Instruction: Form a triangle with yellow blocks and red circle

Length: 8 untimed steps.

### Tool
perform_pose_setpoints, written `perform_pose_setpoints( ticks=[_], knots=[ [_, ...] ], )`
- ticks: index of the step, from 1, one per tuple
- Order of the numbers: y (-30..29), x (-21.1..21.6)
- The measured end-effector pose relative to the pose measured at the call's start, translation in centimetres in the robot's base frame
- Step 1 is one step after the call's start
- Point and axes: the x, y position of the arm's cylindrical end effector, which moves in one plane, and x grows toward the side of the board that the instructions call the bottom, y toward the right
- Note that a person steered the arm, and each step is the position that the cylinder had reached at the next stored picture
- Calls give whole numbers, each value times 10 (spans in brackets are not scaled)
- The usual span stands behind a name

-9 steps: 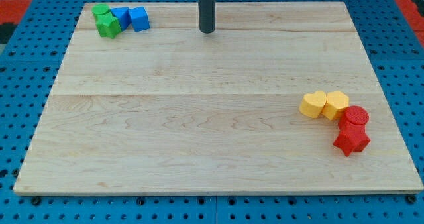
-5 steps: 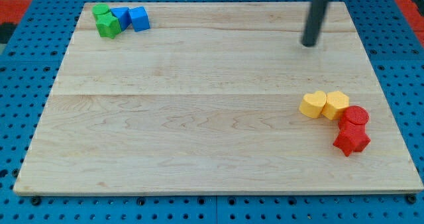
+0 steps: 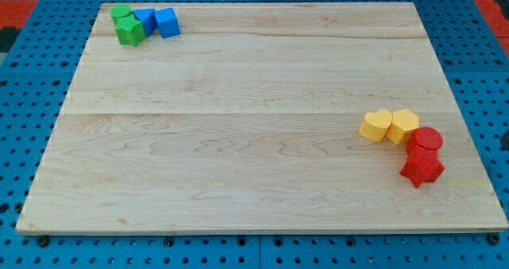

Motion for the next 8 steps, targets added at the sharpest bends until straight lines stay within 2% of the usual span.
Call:
perform_pose_setpoints(
  ticks=[1, 2, 3, 4, 5, 6, 8],
  knots=[
    [-41, 24],
    [-101, 23],
    [-133, 8],
    [-129, -2],
    [-108, 10],
    [-113, -9],
    [-183, -58]
  ],
)
